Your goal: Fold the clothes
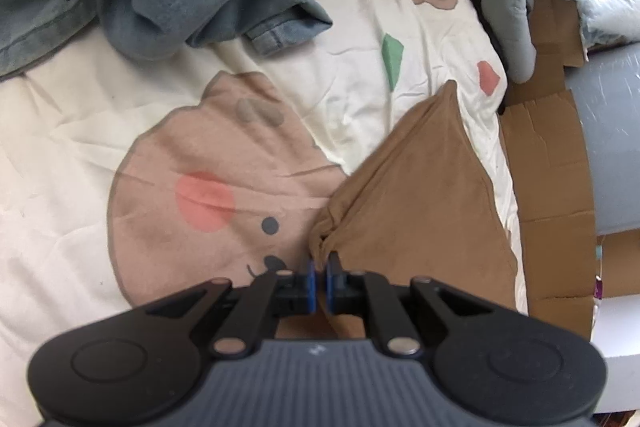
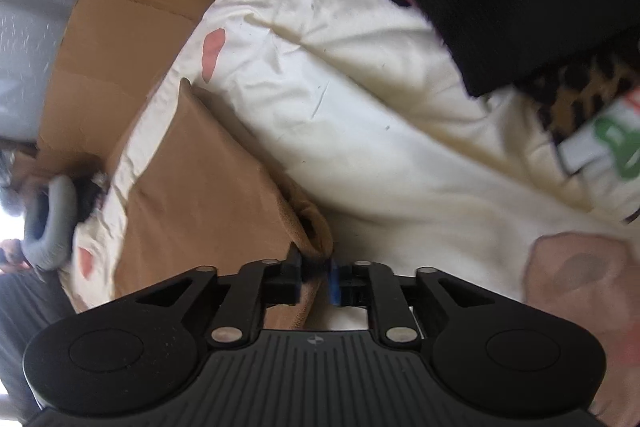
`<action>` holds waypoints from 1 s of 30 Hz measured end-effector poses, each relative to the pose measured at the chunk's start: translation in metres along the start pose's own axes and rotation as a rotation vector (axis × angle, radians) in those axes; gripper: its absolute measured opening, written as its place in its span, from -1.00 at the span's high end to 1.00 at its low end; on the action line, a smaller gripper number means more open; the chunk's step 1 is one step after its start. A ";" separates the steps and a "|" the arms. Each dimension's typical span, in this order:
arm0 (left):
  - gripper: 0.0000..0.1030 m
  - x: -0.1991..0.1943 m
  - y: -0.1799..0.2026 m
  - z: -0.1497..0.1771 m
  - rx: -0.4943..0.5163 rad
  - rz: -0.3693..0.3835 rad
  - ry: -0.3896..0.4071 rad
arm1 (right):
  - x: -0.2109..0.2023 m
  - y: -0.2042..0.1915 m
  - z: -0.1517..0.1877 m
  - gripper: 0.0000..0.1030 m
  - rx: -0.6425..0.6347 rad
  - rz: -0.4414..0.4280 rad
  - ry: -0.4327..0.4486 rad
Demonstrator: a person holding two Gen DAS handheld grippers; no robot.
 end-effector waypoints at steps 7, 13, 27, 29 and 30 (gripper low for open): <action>0.89 0.000 -0.006 0.003 -0.001 0.020 -0.001 | -0.027 -0.017 -0.033 0.58 -0.107 0.001 0.003; 0.89 -0.001 -0.008 0.004 0.005 0.048 0.003 | -0.056 -0.085 -0.066 0.58 -0.278 -0.019 -0.027; 0.89 -0.006 -0.014 0.008 0.003 0.124 0.016 | -0.109 -0.261 -0.092 0.20 -0.580 -0.004 -0.075; 0.89 -0.007 -0.015 0.009 -0.005 0.133 0.018 | -0.105 -0.278 -0.085 0.20 -0.600 0.018 -0.088; 0.89 -0.007 -0.014 0.009 -0.009 0.140 0.020 | -0.102 -0.286 -0.080 0.20 -0.612 0.025 -0.095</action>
Point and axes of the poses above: each gripper's, at about its wrist camera, not at the fingertips, and x roughly the way its jaws point, y to its right, z to its underside, the point moved 2 cm from there along x, roughly the way its jaws point, and after that the axes turned 8 degrees about y, right-handed, at the moved point
